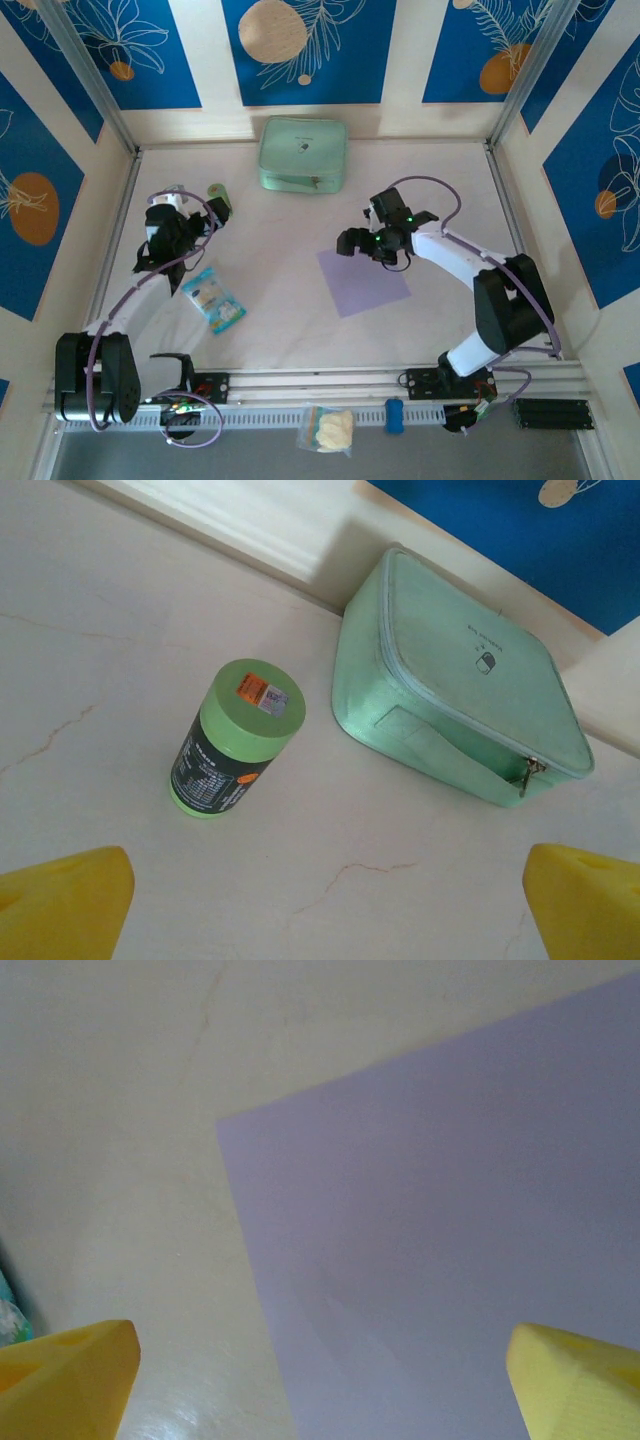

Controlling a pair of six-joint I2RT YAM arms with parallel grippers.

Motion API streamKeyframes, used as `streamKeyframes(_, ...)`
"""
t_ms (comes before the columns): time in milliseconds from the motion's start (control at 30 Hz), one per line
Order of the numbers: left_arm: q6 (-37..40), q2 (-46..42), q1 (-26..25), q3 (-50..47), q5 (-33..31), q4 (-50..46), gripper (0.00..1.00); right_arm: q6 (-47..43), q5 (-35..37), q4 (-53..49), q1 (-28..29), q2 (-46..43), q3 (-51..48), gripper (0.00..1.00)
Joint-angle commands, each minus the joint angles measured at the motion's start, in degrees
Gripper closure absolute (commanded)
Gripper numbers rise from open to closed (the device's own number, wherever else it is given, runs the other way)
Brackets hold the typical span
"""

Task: Fold a paper plane with a square sheet of paper (pick it up from the middle)
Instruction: Move the square sheet of paper to the center of the table.

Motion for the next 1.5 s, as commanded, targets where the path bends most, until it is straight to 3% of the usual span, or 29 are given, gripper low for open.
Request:
streamKeyframes(0, -1.3, 0.3, -0.3, 0.6, 1.3, 0.2, 0.01, 1.5, -1.7, -0.4, 1.4, 2.5, 0.5, 0.07)
streamKeyframes(500, -1.6, 0.9, -0.3, 0.8, 0.9, -1.7, 0.01, 4.7, -1.6, 5.8, 3.6, 13.7, 2.8, 0.09)
streamKeyframes(633, -2.1, 2.6, -0.3, 1.6, 0.8, -2.7, 0.01, 12.5, -3.8, 10.0, 5.3, 17.6, 4.9, 0.09)
streamKeyframes(833, -4.5, 6.4, -0.7, 3.5, 2.0, -4.9, 0.01, 30.6, 4.7, 0.6, 9.9, 25.4, 16.2, 0.10)
streamKeyframes(1000, -5.3, 8.2, -1.4, 6.0, 3.9, -9.6, 0.01, 37.0, 5.5, 0.0, 12.6, 27.7, 23.3, 0.11)
streamKeyframes(1133, -7.0, 9.0, -2.6, 7.6, 3.8, -14.5, 0.01, 39.3, 4.5, 1.9, 13.2, 26.2, 28.2, 0.11)
streamKeyframes(1233, -8.1, 9.3, -4.2, 9.8, 3.2, -19.5, 0.01, 38.3, 4.5, 4.2, 11.6, 21.6, 26.1, 0.11)
streamKeyframes(1467, -5.6, 14.6, -14.8, 21.3, -5.7, -38.1, 0.01, 23.1, 4.0, 8.1, 2.8, 7.8, 12.8, 0.05)
